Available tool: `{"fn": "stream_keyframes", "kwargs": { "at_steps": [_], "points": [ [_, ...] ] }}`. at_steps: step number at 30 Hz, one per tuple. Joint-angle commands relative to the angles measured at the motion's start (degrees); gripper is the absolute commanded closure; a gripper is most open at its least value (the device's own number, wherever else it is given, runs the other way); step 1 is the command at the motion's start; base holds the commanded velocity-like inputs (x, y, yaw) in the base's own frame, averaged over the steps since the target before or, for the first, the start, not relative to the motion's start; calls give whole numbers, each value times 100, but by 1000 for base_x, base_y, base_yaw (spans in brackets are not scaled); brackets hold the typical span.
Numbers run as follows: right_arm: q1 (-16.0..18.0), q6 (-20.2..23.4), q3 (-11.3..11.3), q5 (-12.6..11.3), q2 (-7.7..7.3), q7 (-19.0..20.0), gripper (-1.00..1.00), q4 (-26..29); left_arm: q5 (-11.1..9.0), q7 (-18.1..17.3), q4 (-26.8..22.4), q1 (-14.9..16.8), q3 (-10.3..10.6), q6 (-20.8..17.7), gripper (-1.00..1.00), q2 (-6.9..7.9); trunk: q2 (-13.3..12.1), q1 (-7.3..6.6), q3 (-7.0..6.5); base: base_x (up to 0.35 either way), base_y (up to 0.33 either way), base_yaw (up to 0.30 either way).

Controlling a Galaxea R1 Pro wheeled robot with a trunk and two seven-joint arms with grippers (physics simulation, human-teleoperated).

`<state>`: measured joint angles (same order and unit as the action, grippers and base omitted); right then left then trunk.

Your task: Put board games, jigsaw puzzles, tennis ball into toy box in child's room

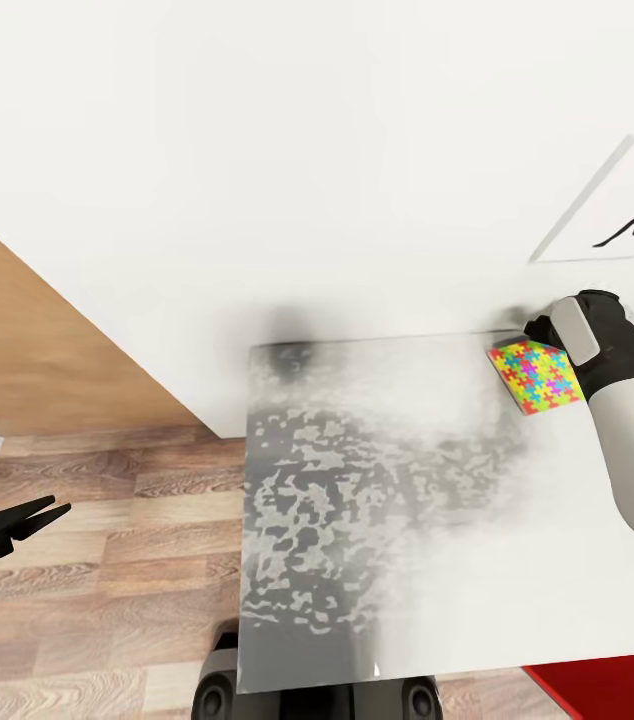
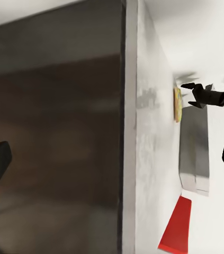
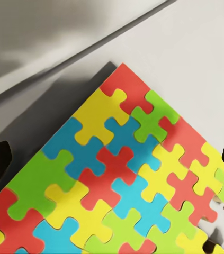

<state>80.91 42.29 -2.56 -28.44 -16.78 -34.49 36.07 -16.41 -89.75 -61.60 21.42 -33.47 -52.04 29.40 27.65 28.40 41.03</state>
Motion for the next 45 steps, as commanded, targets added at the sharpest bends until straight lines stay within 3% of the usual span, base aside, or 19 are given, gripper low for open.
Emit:
{"fn": "stream_keyframes", "kwargs": {
  "at_steps": [1, 45],
  "points": [
    [4, 16, -30, -57, -7, -49, -100, 5, 7, -25, -1, 2, -1, -61, -100, 0, 8, 2, 11, 0, 0, 0],
    [-5, 16, -34, -48, -12, -49, -100, 14, 7, -25, -1, 2, -2, -61, -100, 4, 8, 2, 56, -21, 0, 0]
  ]
}}
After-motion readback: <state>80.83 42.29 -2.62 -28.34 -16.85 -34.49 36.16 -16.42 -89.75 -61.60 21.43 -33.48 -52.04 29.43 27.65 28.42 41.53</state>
